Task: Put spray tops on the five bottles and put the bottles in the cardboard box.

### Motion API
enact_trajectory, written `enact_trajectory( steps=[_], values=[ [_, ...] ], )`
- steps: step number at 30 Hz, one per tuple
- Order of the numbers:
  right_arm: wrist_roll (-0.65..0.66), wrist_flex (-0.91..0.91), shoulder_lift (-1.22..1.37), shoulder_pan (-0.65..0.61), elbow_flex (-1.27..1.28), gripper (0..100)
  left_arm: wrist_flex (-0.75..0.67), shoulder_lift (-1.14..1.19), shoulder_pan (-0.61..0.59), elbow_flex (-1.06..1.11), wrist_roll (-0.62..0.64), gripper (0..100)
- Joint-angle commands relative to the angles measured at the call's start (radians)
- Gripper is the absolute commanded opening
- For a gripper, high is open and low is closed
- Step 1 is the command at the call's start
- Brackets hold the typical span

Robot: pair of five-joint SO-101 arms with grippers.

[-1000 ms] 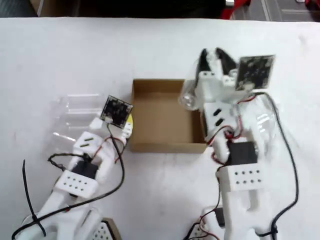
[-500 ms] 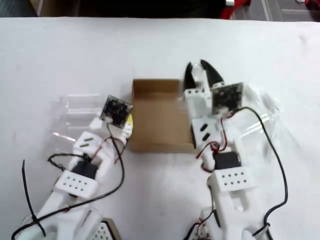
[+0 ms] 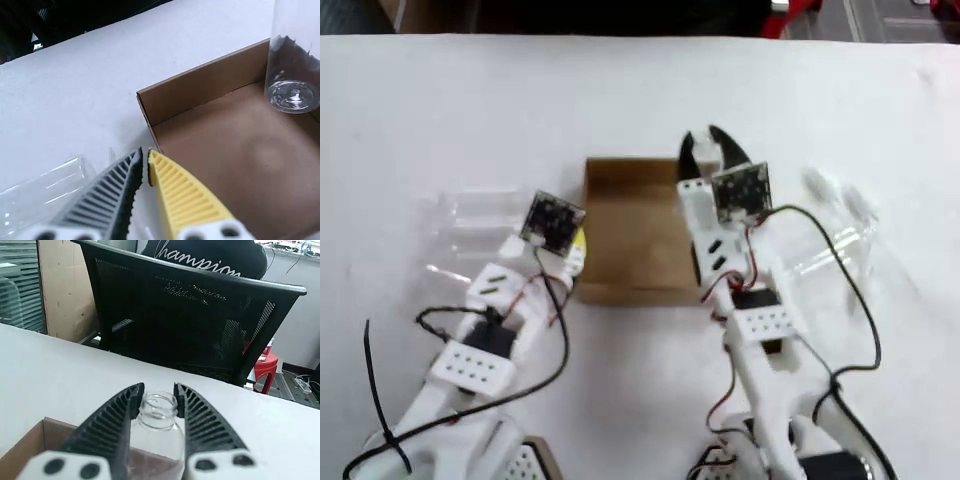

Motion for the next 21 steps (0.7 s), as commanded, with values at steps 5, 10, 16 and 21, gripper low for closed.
enact_trajectory(
  steps=[5,10,16,21],
  values=[
    [0.009,-0.219,0.140,0.024,-0.008,1.5,-0.020,-0.007,0.015,-0.006,-0.009,2],
    [0.015,-0.412,0.303,0.035,-0.009,1.5,-0.020,-0.007,0.015,-0.006,-0.009,2],
    [0.017,-0.697,0.507,0.035,-0.014,1.5,-0.021,-0.005,0.015,-0.006,-0.009,2],
    [0.017,-0.825,0.613,0.035,-0.018,1.5,-0.021,-0.004,0.015,-0.006,-0.009,2]
  ],
)
